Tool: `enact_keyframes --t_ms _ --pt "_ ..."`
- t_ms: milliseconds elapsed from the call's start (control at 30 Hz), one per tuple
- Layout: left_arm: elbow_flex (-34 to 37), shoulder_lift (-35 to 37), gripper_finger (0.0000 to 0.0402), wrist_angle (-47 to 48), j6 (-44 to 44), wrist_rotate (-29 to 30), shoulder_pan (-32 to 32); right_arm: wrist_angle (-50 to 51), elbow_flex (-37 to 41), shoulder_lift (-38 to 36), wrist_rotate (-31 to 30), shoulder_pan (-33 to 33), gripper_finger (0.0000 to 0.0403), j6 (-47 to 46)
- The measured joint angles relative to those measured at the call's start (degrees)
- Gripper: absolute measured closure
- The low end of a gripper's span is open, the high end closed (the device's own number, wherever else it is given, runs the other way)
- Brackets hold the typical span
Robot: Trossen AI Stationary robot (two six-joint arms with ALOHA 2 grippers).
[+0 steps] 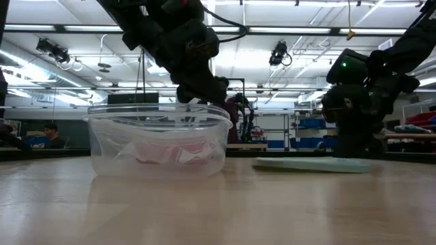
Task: Roll bandage
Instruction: Close the transparent tupperware
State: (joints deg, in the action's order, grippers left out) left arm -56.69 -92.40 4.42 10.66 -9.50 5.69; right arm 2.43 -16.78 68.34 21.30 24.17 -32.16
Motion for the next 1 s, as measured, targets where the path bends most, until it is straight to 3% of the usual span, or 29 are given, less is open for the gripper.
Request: enact_keyframes --t_ms 167,533,1000 --pt "0.0 0.0 0.0326 2.0 -1.0 0.0 0.0 -0.9 0.0 0.4 0.4 0.0 0.0399 1.6" --pt "0.0 0.0 0.0326 2.4 -1.0 0.0 0.0 -2.8 0.0 0.0 1.7 -0.2 0.0398 2.2" --pt "0.0 0.0 0.0326 4.4 -1.0 0.0 -0.1 -5.3 0.0 0.0 1.3 -0.2 0.0284 -13.0"
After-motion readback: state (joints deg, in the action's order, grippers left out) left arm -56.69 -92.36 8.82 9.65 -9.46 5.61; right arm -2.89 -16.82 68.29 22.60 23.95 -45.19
